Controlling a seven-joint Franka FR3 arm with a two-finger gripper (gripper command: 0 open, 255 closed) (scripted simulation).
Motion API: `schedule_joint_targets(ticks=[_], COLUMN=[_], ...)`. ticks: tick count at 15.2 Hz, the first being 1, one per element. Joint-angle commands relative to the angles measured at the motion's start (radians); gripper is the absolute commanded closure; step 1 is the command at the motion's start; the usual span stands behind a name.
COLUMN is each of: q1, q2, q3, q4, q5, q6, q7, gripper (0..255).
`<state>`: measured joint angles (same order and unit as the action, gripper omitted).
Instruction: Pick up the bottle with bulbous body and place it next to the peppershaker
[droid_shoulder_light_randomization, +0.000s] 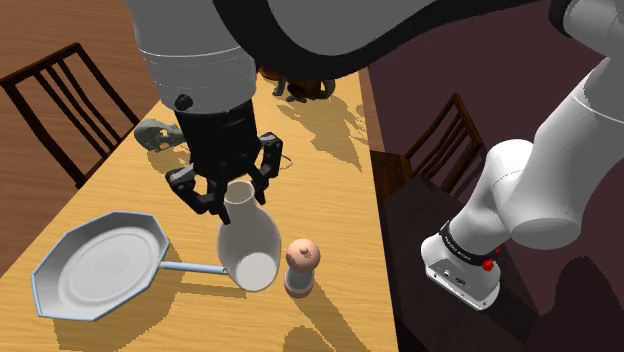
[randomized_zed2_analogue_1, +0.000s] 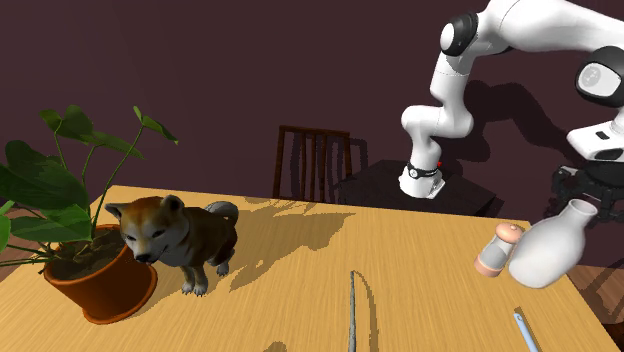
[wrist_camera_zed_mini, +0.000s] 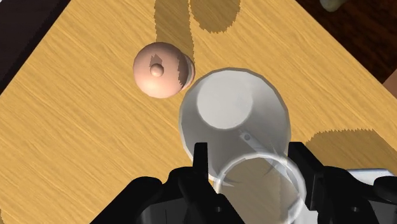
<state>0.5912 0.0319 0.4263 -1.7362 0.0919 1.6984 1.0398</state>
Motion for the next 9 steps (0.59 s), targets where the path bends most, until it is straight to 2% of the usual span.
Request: schedule_joint_targets(ticks=[1,9], q1=[-0.001,0.0], q2=[-0.003,0.006], q3=[-0.001,0.0], q4=[-0.029,-0.127], q5=[0.001,0.0], q6=[0.027,0.132], q7=[-0.005,-0.012], gripper=[255,255])
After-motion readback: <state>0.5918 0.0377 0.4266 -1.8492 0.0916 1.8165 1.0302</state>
